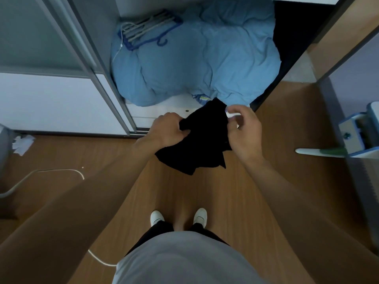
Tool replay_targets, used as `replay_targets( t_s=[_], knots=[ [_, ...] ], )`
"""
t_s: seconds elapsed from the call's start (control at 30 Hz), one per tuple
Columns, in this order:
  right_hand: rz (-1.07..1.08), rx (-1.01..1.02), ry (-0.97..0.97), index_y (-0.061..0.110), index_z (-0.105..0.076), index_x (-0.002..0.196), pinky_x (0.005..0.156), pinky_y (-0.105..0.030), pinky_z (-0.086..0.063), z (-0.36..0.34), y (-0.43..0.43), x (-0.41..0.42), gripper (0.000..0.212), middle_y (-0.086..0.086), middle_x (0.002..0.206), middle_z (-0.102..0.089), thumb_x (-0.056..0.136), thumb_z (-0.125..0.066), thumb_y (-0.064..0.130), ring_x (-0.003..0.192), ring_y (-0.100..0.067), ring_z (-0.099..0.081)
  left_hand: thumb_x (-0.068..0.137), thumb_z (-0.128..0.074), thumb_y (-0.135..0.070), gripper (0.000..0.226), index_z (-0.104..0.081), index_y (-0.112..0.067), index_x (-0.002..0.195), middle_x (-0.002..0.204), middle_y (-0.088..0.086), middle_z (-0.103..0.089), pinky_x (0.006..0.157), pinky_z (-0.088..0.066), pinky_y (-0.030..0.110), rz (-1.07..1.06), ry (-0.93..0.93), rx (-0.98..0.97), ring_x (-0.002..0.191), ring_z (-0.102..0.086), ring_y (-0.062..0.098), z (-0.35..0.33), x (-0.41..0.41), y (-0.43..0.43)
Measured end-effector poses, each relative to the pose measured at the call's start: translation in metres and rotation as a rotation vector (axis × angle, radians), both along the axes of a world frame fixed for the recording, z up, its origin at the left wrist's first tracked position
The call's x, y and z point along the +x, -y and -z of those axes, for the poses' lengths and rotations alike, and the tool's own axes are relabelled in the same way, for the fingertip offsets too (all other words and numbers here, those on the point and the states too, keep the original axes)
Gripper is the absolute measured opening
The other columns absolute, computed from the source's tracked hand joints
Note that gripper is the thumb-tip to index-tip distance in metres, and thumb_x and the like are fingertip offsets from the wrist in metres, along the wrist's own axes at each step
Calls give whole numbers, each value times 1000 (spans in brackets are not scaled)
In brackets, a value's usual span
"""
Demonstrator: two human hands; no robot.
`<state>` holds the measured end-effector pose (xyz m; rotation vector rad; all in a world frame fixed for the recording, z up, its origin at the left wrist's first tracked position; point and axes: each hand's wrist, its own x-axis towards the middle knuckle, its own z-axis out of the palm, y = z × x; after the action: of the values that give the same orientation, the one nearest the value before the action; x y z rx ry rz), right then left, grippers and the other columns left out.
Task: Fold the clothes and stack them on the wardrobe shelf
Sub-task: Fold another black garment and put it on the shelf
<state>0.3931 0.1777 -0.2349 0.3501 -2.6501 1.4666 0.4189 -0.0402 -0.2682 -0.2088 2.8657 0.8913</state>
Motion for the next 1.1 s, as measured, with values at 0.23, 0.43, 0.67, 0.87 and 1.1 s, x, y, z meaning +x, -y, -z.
replay_targets(
  t_s=[0.23,0.43,0.67,0.87,1.1],
  knots=[
    [-94,-372,1059,3,-66,116,79,-42,-62,2,7,-1,32,-17,102,-75,101,-53,28,99,-34,-72,88,-68,-34,44,-44,-29,52,51,-13,-49,51,-31,27,-191,-115,215,51,-50,10,-24,-25,-8],
    [-144,-1166,1349,24,-29,155,105,-70,-37,-24,-1,-82,94,-33,153,-30,82,-48,81,137,-57,-32,94,-68,-20,38,-57,-34,60,51,-26,-58,51,-36,10,-82,-224,480,50,-53,-9,-57,-46,-27],
    [-539,-1269,1159,5,-67,126,100,-61,-47,-75,9,-139,83,-20,133,-62,86,-46,75,125,-41,-58,71,-42,-2,60,-64,-24,122,133,-11,-60,106,-37,13,155,-290,630,125,-53,-6,-120,-79,-38],
    [-638,-1239,955,7,-79,104,85,-41,-58,-117,45,-175,57,-14,108,-75,85,-60,57,102,-27,-73,96,-52,-6,57,-38,-13,150,131,6,-48,105,-31,11,-86,-605,494,121,-47,12,-153,-124,-38],
    [-621,-1109,737,14,-77,87,74,-27,-56,-165,112,-224,37,-4,83,-69,91,-50,39,80,-17,-68,97,-55,-25,52,-45,-21,147,149,6,-32,122,-22,50,-191,-780,312,144,-30,22,-183,-174,6]
  ],
)
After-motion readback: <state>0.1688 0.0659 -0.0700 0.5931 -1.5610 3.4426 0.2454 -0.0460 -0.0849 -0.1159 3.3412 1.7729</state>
